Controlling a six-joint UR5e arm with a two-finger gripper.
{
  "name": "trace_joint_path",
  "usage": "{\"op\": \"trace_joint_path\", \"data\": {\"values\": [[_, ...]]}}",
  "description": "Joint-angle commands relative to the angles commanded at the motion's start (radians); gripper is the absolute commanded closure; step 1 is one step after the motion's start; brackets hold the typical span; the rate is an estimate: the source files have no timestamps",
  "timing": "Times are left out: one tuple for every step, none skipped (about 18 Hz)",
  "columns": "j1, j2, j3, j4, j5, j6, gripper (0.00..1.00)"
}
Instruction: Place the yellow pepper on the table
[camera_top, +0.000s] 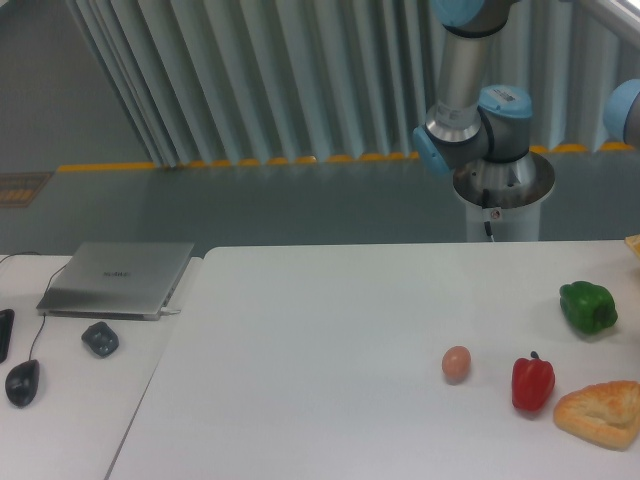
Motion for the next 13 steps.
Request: {"op": "trace_joint_path", "data": {"values": [[0.003, 0.002, -0.002, -0.002, 0.0, 0.0, 0.0], [0.003, 0.003, -0.003, -0.002, 0.0, 0.0, 0.0], [0.003, 0.003, -0.006, -0.002, 0.0, 0.002, 0.0], [-0.001, 0.005, -0.009, -0.005, 0.0, 0.003, 0.0], [-0.005, 0.008, -0.011, -0.005, 0.002, 0.003, 0.0], [0.0, 0.037, -0.02, -0.003, 0.002, 0.003, 0.0], [0.003, 0.041, -0.026, -0.003, 0.0, 0.002, 0.0], [0.008, 0.043, -0.028, 0.0, 0.011, 0.0, 0.0], [0.027, 0.044, -0.029, -0.003, 0.014, -0.011, 0.0], [0.056, 0.048, -0.038, -0.005, 0.014, -0.012, 0.0], [0.084, 0.057, -0.054, -0.002, 0.009, -0.011, 0.0], [0.104, 0.07, -0.069, 0.003, 0.011, -0.011, 0.0], [0.123, 0.078, -0.081, 0.005, 0.006, -0.011, 0.0]]}}
